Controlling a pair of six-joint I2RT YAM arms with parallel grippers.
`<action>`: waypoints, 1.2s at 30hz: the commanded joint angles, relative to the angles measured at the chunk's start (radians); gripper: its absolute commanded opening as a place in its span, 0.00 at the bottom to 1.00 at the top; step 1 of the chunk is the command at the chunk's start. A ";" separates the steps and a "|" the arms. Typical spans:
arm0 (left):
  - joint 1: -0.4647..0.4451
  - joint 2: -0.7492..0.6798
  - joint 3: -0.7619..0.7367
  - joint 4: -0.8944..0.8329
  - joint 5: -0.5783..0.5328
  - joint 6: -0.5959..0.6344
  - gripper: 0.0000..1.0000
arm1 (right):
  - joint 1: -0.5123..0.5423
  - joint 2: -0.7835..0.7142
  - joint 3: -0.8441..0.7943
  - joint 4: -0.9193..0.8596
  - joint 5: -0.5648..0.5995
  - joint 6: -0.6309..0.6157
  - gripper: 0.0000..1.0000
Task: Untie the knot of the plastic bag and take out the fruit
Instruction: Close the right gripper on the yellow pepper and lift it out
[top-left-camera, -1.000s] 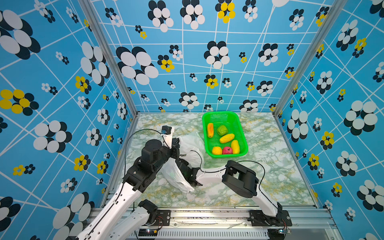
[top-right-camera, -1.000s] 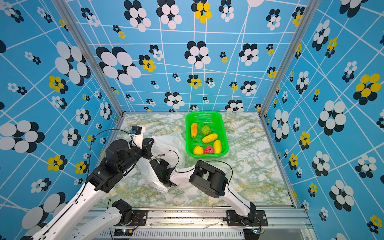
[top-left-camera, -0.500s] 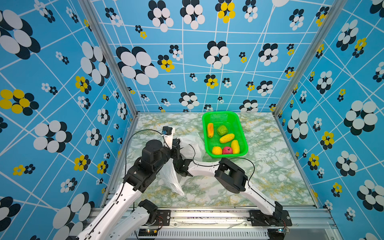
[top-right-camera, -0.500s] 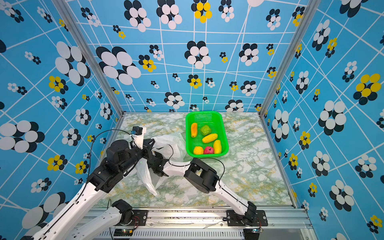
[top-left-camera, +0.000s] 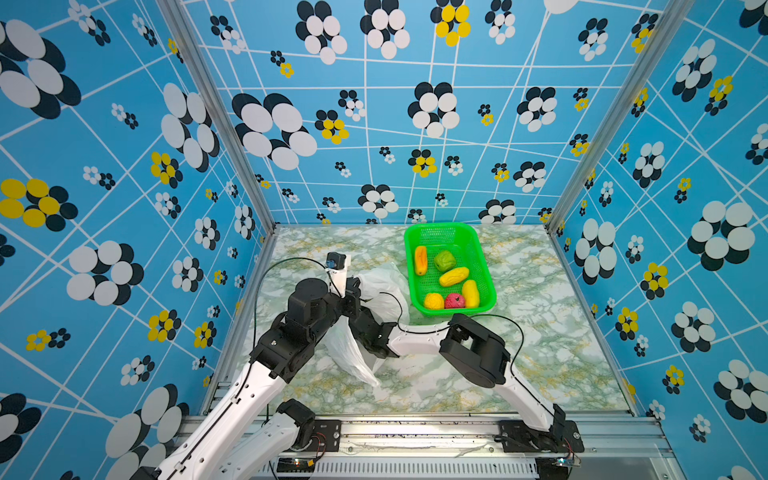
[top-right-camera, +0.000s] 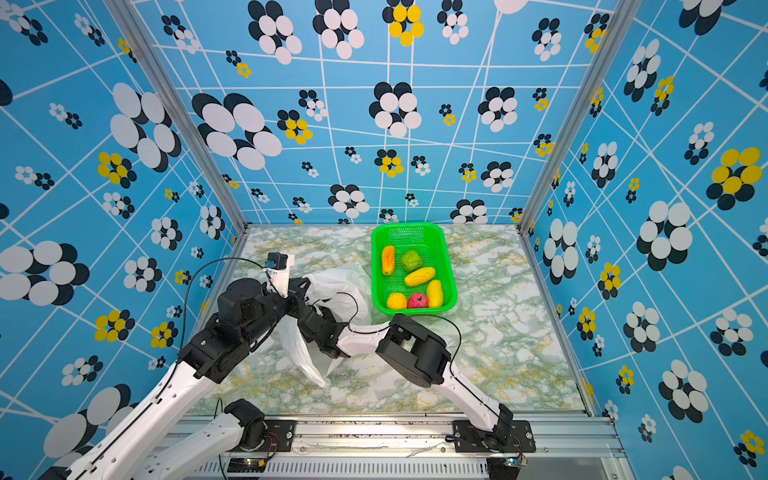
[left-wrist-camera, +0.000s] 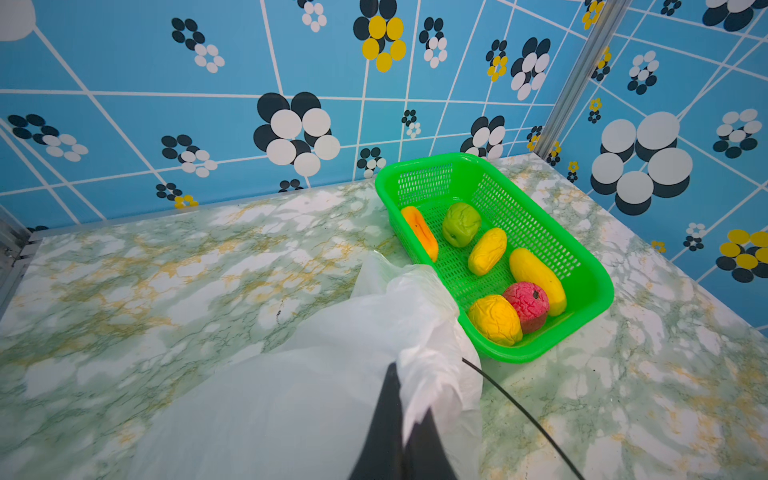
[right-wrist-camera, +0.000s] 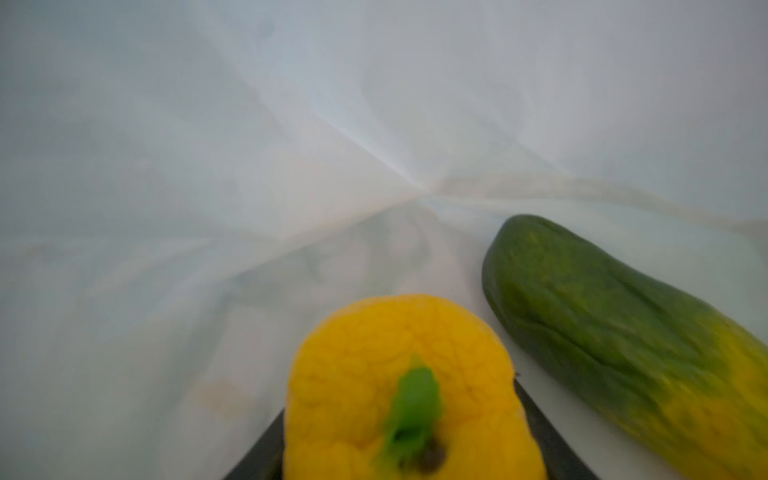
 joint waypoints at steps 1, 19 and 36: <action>-0.005 -0.005 -0.009 0.041 -0.053 0.010 0.00 | 0.039 -0.168 -0.143 0.206 -0.013 -0.063 0.43; -0.002 -0.024 -0.023 0.047 -0.080 0.006 0.00 | 0.091 -0.699 -0.712 0.554 0.139 -0.181 0.38; 0.000 -0.012 -0.025 0.047 -0.080 0.001 0.00 | 0.087 -1.207 -1.087 0.702 -0.005 -0.238 0.37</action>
